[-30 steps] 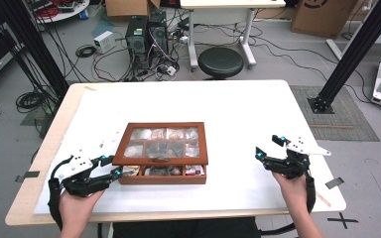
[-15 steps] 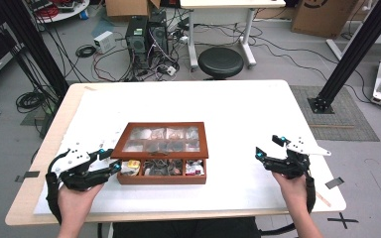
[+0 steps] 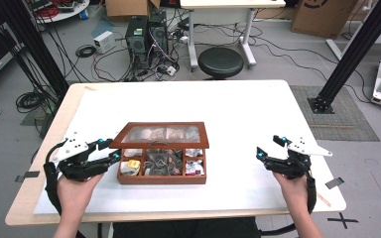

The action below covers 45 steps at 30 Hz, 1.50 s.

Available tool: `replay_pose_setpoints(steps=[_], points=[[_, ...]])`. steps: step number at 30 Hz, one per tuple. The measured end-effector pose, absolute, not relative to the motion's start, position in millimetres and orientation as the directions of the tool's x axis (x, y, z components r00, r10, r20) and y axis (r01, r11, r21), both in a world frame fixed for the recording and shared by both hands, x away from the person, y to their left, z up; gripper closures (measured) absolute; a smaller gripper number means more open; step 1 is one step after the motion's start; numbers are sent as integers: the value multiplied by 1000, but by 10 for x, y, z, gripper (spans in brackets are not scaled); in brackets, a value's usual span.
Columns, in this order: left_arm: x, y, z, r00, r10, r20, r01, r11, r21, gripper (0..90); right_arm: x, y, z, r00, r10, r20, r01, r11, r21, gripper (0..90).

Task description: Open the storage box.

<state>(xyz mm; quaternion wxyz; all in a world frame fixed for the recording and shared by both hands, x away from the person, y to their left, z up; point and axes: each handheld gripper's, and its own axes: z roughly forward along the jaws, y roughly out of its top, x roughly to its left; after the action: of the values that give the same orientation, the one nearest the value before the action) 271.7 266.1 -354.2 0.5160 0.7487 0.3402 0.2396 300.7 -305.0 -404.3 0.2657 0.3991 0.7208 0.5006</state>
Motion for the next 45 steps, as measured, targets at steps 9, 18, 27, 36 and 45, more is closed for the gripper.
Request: replay_pose_setpoints(steps=[9, 18, 27, 36, 45], points=[[2798, 2658, -3438, 652, 758, 2, 256, -223, 941, 495, 3005, -3045, -4042, -540, 841, 17, 311, 181, 933, 220], [2887, 2640, -3349, 646, 763, -1, 231, -195, 953, 474, 3006, -3044, -4044, -540, 842, 16, 310, 182, 933, 220], [2980, 2629, -3279, 640, 768, -5, 228, -184, 956, 461, 3008, -3038, -4047, -537, 843, 18, 314, 180, 932, 220], [3070, 2623, -3229, 635, 773, -17, 224, -162, 961, 454, 3011, -3028, -4043, -527, 850, 27, 318, 167, 933, 220], [3112, 2613, -3206, 629, 777, -16, 217, -157, 963, 446, 3026, -2975, -4041, -527, 849, 24, 311, 166, 936, 220]])
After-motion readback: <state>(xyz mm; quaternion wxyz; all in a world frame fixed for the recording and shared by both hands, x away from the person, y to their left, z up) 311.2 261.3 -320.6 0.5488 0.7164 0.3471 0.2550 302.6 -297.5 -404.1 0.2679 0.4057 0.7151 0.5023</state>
